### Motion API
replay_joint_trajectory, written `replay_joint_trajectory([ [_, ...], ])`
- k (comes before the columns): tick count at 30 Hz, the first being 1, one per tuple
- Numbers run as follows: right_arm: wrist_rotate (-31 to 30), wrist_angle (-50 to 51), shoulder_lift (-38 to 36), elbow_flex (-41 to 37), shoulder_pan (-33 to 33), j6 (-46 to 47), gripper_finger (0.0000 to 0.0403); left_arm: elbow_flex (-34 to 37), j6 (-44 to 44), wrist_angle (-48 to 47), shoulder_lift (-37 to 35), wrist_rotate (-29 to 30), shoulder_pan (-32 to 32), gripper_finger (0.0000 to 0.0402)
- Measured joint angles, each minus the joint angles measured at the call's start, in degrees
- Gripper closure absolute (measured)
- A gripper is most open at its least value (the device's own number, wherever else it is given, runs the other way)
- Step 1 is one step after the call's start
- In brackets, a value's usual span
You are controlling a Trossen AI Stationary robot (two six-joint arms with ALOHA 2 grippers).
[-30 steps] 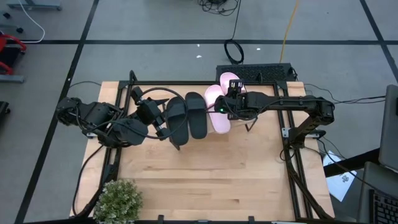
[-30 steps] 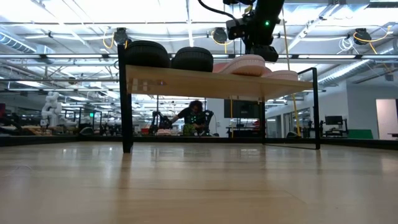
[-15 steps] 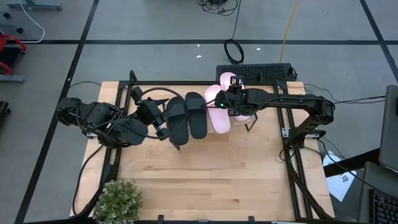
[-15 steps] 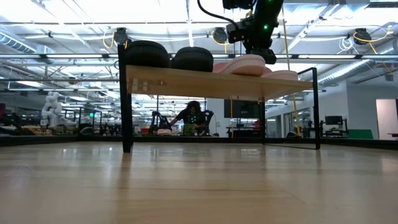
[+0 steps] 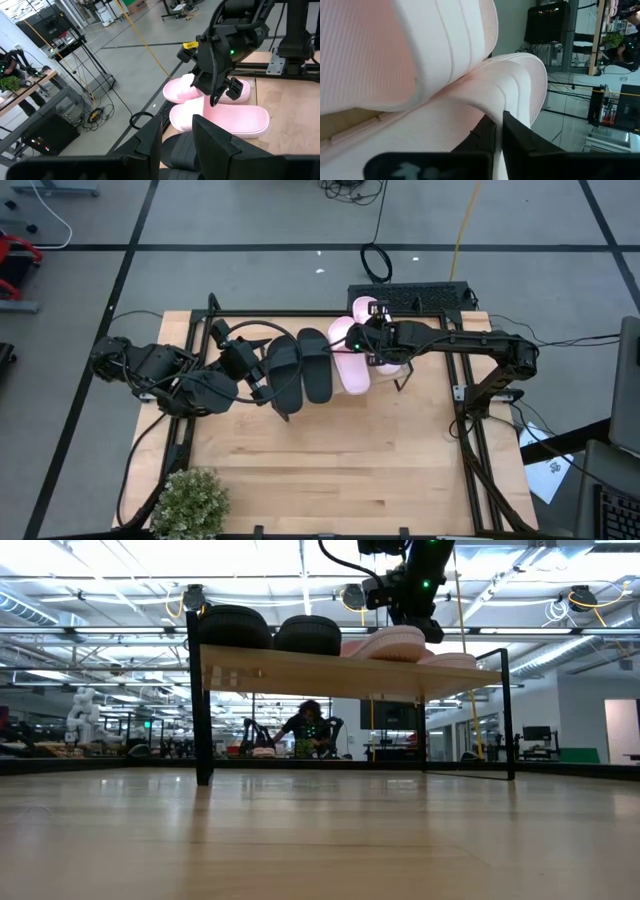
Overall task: Pick and place slides into the shelf
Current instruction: Put the pink slide on the shelf
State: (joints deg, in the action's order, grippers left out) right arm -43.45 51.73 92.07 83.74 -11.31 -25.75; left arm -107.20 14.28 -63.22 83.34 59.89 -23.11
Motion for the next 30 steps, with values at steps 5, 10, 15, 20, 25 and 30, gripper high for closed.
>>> replay_joint_trajectory([
  [5, 0.2, 1.9, 0.0, 0.1, 0.0, 0.0, 0.0398, 0.0, 0.0, 0.0, 0.0, 0.0, 0.0, 0.0289],
  [10, 0.3, 5.5, 0.0, 0.1, 0.0, 0.0, 0.0400, 0.0, 0.0, 0.0, 0.0, 0.0, 0.0, 0.0289],
  [15, 0.4, 7.0, -0.1, 0.1, -0.1, -0.2, 0.0401, 0.0, 0.1, 0.0, 0.0, 0.0, 0.0, 0.0289],
  [20, 4.7, 7.2, -0.1, 0.3, -1.6, -0.5, 0.0402, 0.0, 0.1, 0.0, 0.0, 0.0, 0.0, 0.0289],
  [25, 9.3, 7.3, -0.2, 1.0, -3.5, -0.1, 0.0402, 0.0, 0.1, 0.0, 0.0, 0.0, 0.0, 0.0289],
  [30, 12.3, 8.5, -0.2, 1.0, -4.4, -0.1, 0.0402, 0.0, 0.1, 0.0, 0.0, 0.0, 0.0, 0.0289],
])
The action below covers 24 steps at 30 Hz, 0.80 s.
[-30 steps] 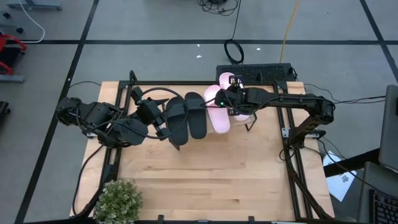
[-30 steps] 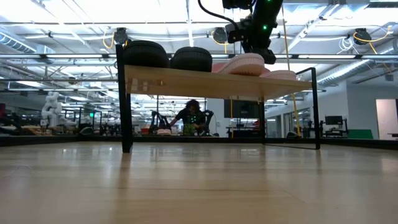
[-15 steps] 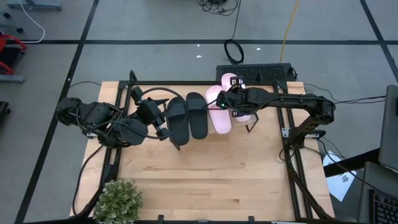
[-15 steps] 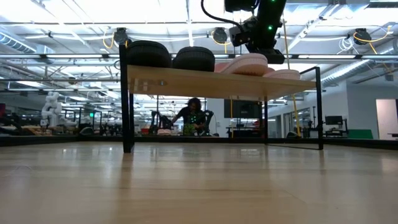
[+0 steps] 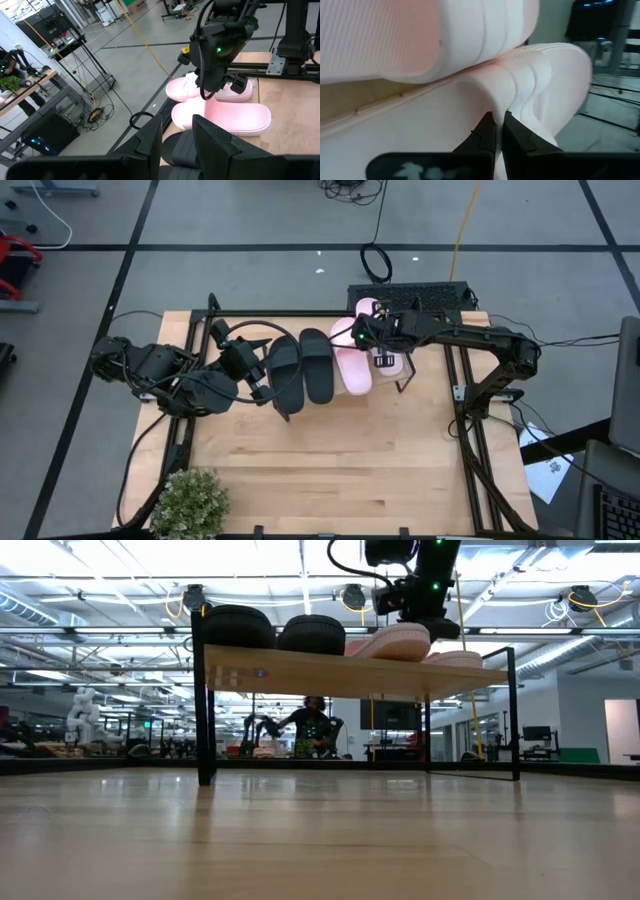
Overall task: Pick and place slides into the shelf
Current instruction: Put the pink slide on the shelf
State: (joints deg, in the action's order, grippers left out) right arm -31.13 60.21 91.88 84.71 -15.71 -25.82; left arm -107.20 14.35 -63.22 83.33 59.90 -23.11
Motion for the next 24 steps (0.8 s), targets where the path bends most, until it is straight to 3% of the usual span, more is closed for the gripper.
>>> replay_joint_trajectory([
  [24, 12.1, 2.6, 0.1, -0.1, -2.5, 2.0, 0.0403, 0.0, 0.0, 0.0, 0.0, 0.0, 0.0, 0.0289],
])
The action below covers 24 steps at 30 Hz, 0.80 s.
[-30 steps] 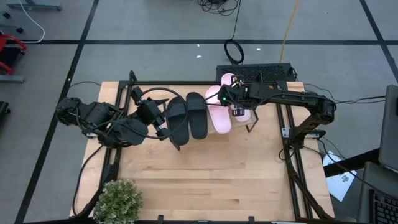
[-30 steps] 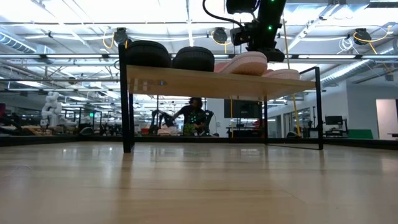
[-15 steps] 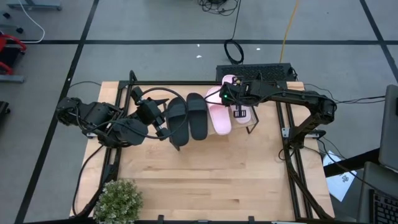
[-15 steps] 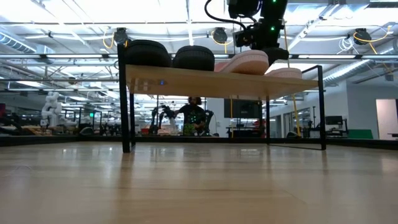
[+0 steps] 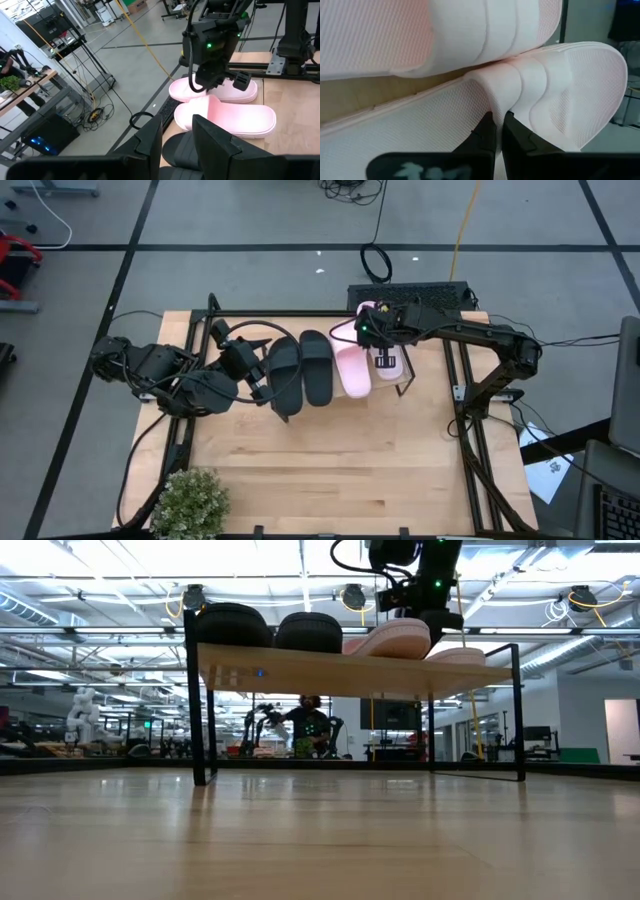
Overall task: Pick and place slides into the shelf
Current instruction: Put the pink slide on the shelf
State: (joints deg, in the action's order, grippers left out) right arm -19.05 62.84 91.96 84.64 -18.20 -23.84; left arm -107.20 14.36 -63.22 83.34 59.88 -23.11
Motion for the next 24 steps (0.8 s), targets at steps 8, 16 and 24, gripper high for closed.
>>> replay_joint_trajectory([
  [8, -2.7, 0.9, 0.0, 0.0, -0.2, 0.2, 0.0403, 0.0, 0.0, 0.0, 0.0, -1.0, 0.0, 0.0289],
  [16, -10.4, -0.4, 0.2, -0.2, 2.3, -1.5, 0.0400, 0.0, 0.0, 0.0, 0.0, -1.1, 0.0, 0.0289],
  [24, -10.9, -0.2, 0.2, -0.2, 2.6, -0.7, 0.0401, 0.0, 0.0, 0.0, 0.0, -1.1, 0.0, 0.0289],
])
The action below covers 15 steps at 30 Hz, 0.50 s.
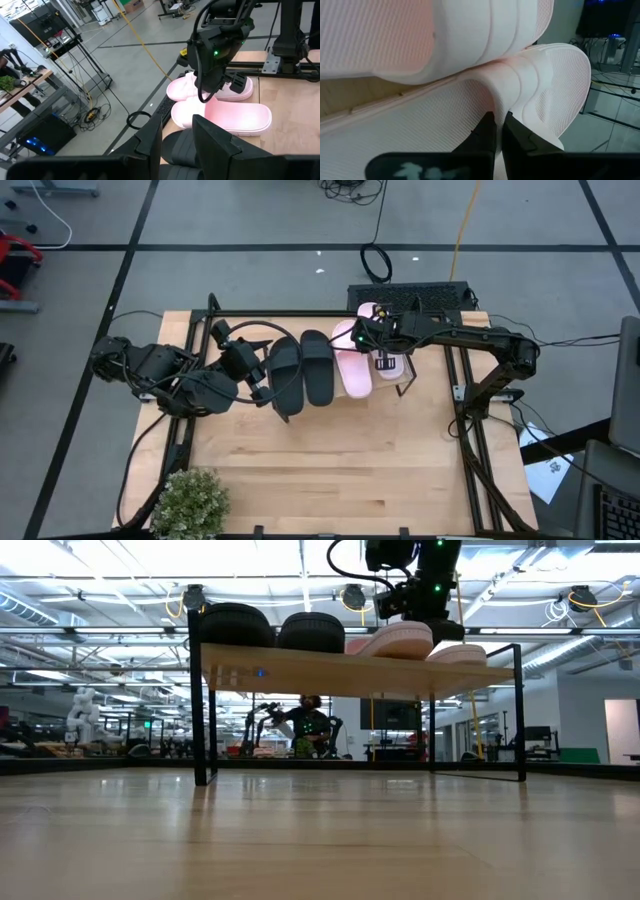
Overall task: Pick and place slides into the shelf
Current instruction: Put the pink slide on the shelf
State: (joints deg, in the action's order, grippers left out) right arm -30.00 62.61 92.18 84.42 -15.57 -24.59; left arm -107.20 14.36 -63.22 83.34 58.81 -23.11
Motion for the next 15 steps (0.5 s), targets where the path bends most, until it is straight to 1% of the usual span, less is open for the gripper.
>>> replay_joint_trajectory([
  [5, -0.2, 0.0, 0.0, 0.0, 0.0, 1.1, 0.0396, 0.0, 0.0, 0.0, 0.0, 0.0, 0.0, 0.0289],
  [13, -1.7, 0.8, 0.0, 0.0, 1.4, 2.8, 0.0362, 0.0, 0.0, 0.0, 0.0, 0.0, 0.0, 0.0289],
  [15, -2.9, 1.2, 0.0, 0.0, 2.1, 2.9, 0.0352, 0.0, 0.0, 0.0, 0.0, -0.2, 0.0, 0.0289],
])
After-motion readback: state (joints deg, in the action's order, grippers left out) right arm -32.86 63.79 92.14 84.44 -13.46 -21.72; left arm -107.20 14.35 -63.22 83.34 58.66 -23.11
